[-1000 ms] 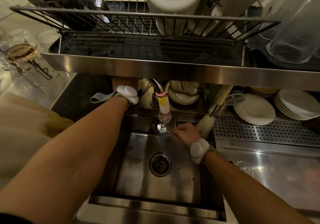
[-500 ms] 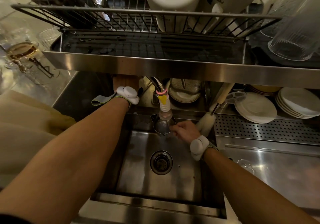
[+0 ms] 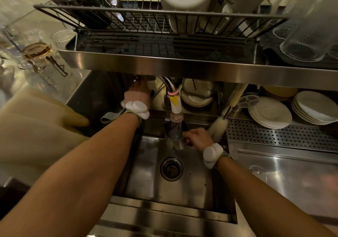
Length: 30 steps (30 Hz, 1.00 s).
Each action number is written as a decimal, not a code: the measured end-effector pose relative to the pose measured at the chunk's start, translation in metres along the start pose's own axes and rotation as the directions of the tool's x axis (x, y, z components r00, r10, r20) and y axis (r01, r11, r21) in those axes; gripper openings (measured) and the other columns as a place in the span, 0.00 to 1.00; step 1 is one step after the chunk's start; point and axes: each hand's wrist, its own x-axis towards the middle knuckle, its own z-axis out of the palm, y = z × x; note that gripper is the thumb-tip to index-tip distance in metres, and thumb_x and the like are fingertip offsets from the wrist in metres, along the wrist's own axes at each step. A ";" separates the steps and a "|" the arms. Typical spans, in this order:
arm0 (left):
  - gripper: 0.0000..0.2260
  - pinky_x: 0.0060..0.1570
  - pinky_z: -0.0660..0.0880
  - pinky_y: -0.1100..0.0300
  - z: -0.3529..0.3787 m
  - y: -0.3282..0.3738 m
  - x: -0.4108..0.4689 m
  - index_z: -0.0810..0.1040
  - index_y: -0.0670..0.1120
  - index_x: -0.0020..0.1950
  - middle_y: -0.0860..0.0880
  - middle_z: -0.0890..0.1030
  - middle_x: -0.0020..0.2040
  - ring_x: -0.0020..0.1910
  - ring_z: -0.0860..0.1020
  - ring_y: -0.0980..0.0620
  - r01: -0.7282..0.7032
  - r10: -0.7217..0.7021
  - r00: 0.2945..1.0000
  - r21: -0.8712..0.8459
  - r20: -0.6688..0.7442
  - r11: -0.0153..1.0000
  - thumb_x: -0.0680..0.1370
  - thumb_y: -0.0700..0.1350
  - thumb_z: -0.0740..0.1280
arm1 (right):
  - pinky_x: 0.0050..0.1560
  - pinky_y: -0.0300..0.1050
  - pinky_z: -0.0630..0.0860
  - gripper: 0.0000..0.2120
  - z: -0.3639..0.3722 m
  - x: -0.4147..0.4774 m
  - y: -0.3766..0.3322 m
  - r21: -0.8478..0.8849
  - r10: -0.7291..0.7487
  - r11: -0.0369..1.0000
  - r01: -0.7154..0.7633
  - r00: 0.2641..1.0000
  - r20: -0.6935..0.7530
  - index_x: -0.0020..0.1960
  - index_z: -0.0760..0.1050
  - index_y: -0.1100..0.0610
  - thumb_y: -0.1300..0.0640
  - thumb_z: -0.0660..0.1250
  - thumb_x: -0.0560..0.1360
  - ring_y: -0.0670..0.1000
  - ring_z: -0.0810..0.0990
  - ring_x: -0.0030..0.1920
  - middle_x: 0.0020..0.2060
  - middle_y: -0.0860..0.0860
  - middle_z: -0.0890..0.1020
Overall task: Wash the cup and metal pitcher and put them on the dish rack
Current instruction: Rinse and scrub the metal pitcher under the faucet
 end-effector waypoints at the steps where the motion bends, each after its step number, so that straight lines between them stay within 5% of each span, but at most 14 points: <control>1: 0.24 0.51 0.74 0.46 0.002 -0.002 -0.006 0.62 0.41 0.73 0.38 0.72 0.66 0.60 0.76 0.36 -0.011 0.011 1.000 0.027 0.005 1.000 0.79 0.47 0.62 | 0.41 0.46 0.69 0.17 0.000 0.001 0.000 -0.017 -0.010 1.000 0.009 1.000 -0.027 0.29 0.73 0.57 0.54 0.65 0.76 0.50 0.73 0.32 0.29 0.53 0.76; 7: 0.12 0.46 0.75 0.49 0.009 -0.001 -0.044 0.73 0.41 0.60 0.38 0.78 0.57 0.52 0.79 0.36 -0.033 0.033 0.999 0.087 0.007 0.996 0.78 0.44 0.60 | 0.37 0.44 0.70 0.18 -0.003 -0.008 -0.004 -0.009 -0.005 1.000 0.006 1.000 0.018 0.28 0.73 0.56 0.52 0.66 0.76 0.49 0.74 0.29 0.25 0.50 0.75; 30: 0.14 0.48 0.73 0.51 0.012 -0.015 -0.091 0.76 0.44 0.59 0.40 0.80 0.57 0.55 0.79 0.37 0.024 -0.017 0.976 -0.031 0.217 0.999 0.81 0.50 0.57 | 0.34 0.45 0.69 0.18 0.003 -0.009 -0.010 0.062 0.044 0.997 -0.046 0.999 0.031 0.29 0.70 0.58 0.53 0.65 0.76 0.52 0.71 0.29 0.24 0.52 0.72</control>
